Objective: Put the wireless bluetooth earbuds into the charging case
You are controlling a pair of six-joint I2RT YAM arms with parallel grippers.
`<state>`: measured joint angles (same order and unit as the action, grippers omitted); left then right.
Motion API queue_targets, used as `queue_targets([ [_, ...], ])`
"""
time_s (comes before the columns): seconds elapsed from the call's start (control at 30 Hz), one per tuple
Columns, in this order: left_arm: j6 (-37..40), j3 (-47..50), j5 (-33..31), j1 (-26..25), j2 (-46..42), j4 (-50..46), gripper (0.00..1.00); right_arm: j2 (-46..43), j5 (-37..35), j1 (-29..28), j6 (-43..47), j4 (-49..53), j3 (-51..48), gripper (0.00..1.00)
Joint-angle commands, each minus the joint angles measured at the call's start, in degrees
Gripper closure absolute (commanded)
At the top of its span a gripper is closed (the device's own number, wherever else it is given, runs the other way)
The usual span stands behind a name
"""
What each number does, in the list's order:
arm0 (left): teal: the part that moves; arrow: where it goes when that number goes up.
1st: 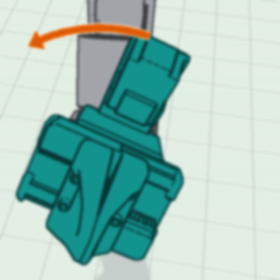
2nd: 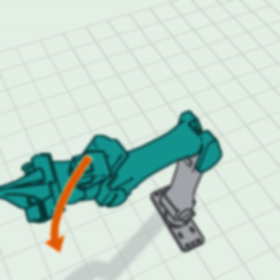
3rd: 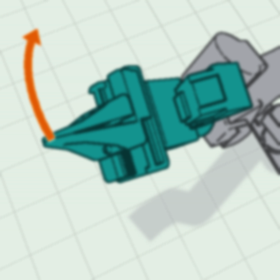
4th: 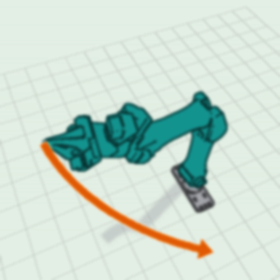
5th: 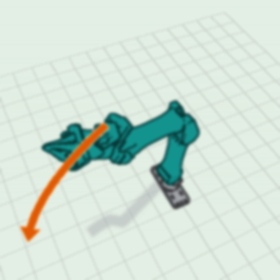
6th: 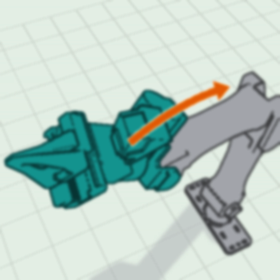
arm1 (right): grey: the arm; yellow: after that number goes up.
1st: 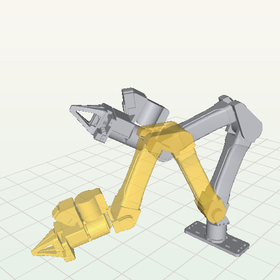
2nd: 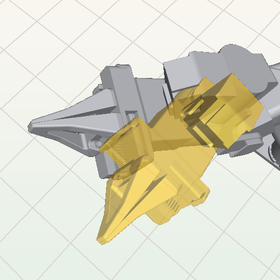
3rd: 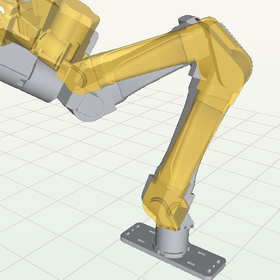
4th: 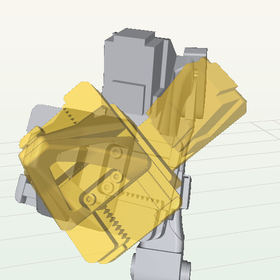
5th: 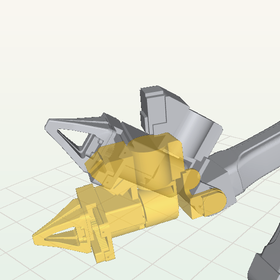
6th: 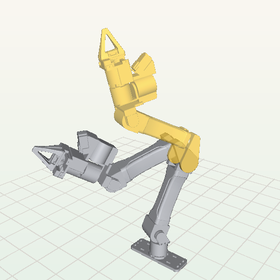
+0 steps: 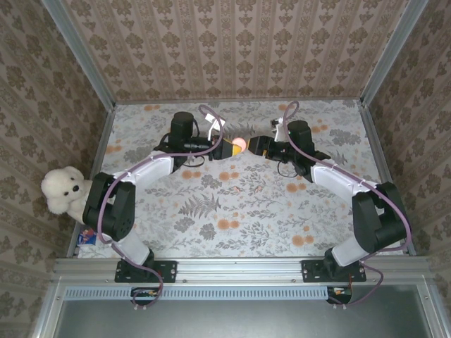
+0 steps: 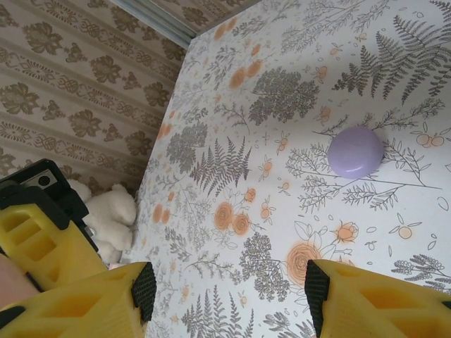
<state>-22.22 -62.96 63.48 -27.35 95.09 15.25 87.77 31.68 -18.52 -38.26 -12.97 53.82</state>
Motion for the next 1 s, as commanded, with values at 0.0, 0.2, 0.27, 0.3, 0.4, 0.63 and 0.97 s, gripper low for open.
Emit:
queue_targets([
  [0.0,1.43,-1.87,1.65,-0.19,-1.92,0.48,0.93,0.40,0.33,0.09,-0.86,-2.10,-0.33,0.39],
  [0.2,1.66,-1.98,1.59,-0.18,-1.03,0.13,0.93,-3.99,-0.65,0.13,-0.05,-0.31,-1.41,0.38],
  [0.27,1.67,-1.99,1.69,-0.19,-0.74,0.01,0.93,-6.11,-0.03,0.11,-0.07,-0.16,-1.35,0.38],
  [0.3,1.73,-2.04,1.72,-0.20,-0.62,-0.05,0.93,-6.90,0.37,-0.07,-0.02,0.18,-1.01,0.37],
  [0.4,1.87,-2.09,1.69,-0.20,-0.50,-0.11,0.93,-7.70,0.83,-1.09,1.15,2.48,1.31,0.35],
  [0.63,1.82,-2.41,1.56,-0.29,-0.30,-0.13,0.93,-6.88,0.84,-4.12,2.49,4.45,5.53,0.34],
  [0.97,1.91,-2.56,1.68,-0.29,-0.78,-0.22,0.93,-2.62,-0.74,-4.11,3.46,4.87,4.79,0.37],
])
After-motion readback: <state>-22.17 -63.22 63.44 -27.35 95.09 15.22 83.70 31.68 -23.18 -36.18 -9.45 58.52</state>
